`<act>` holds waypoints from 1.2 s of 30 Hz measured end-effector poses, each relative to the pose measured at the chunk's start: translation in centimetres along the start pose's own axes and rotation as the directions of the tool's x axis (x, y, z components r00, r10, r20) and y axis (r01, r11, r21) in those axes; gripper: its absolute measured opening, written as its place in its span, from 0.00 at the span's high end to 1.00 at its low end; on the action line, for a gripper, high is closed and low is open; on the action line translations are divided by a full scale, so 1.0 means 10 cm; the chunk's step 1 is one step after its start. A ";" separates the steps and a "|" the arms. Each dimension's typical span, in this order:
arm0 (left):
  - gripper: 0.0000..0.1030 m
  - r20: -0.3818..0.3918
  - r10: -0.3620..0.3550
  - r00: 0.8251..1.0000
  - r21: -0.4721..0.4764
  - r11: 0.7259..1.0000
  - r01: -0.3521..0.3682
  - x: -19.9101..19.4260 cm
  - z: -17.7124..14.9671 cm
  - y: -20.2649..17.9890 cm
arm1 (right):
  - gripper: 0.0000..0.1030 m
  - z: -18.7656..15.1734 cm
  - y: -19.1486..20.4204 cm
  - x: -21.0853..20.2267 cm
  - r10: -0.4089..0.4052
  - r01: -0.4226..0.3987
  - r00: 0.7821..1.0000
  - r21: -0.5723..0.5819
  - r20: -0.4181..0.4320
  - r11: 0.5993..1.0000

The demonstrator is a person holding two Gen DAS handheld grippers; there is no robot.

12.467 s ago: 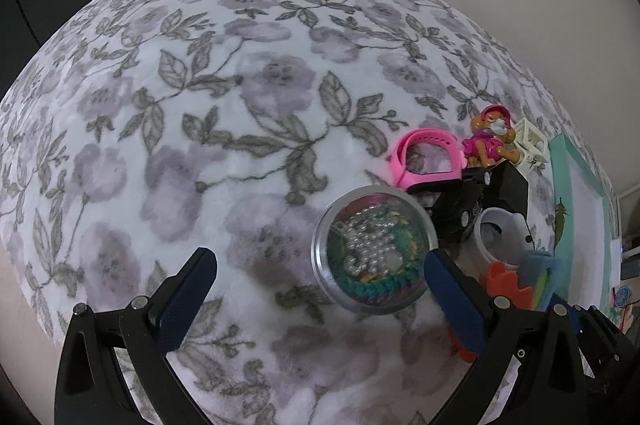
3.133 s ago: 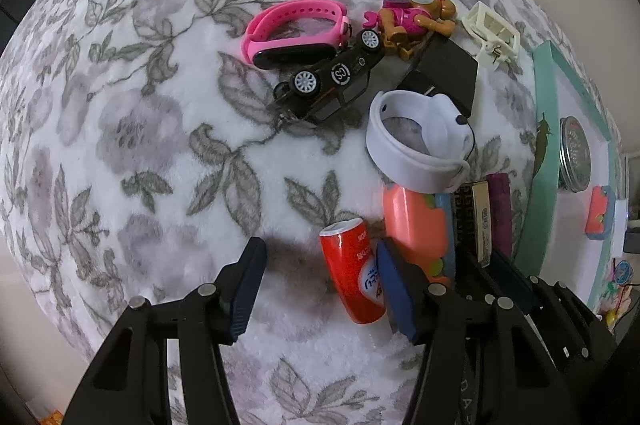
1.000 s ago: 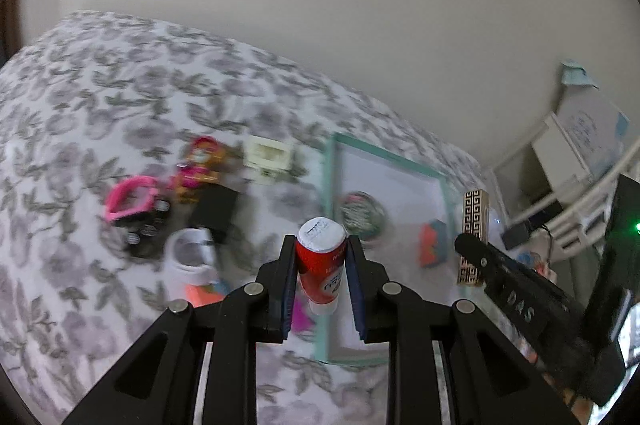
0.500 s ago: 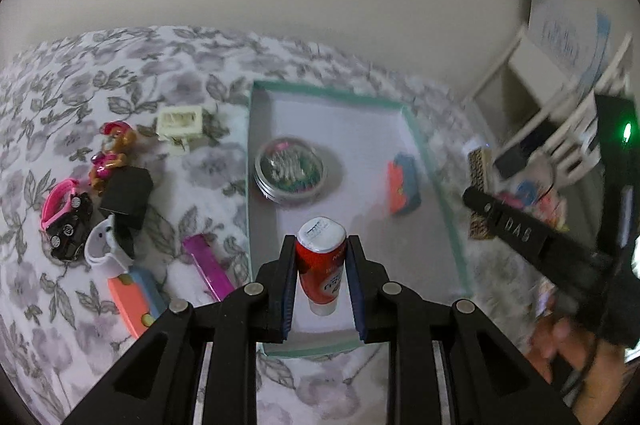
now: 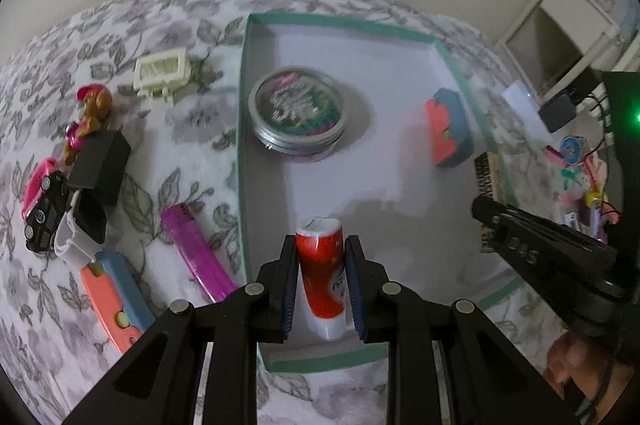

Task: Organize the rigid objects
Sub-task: 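Carry the red bottle and gold bar into the tray with both grippers, then open both grippers to release the bottle and gold bar in the tray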

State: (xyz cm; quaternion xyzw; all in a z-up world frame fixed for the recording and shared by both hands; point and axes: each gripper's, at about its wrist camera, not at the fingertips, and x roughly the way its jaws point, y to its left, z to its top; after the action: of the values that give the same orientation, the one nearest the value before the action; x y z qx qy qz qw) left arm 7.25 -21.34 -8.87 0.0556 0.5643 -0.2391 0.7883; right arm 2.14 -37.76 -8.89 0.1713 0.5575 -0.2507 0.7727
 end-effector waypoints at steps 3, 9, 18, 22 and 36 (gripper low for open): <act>0.77 -0.025 0.028 0.999 -0.005 1.000 -0.028 0.09 -0.01 0.04 | 0.84 -0.02 0.01 0.06 0.004 -0.004 1.000 0.001 -0.020 1.000; 0.78 -0.061 0.036 0.997 0.003 0.999 -0.036 0.21 -0.03 0.06 | 0.84 -0.07 0.01 0.18 0.002 -0.002 0.999 -0.004 -0.053 1.000; 0.78 -0.050 0.058 0.997 0.052 0.997 -0.056 0.23 -0.01 0.02 | 0.84 -0.09 0.06 0.18 -0.011 0.010 0.998 -0.019 -0.061 1.000; 0.72 -0.049 0.056 0.997 0.075 0.996 -0.052 0.21 -0.06 -0.01 | 0.83 -0.06 0.10 0.21 -0.020 0.019 0.998 -0.025 -0.062 1.000; 0.60 0.093 0.043 0.995 0.144 0.988 -0.056 -0.10 0.00 -0.19 | 0.82 0.06 0.15 -0.11 -0.027 0.027 1.000 -0.037 0.003 0.999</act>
State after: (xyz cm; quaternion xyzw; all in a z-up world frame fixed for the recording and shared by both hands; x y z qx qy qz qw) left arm 6.11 -22.71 -7.58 0.1167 0.5077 -0.2626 0.8122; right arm 3.15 -36.67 -7.67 0.1490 0.5631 -0.2510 0.7731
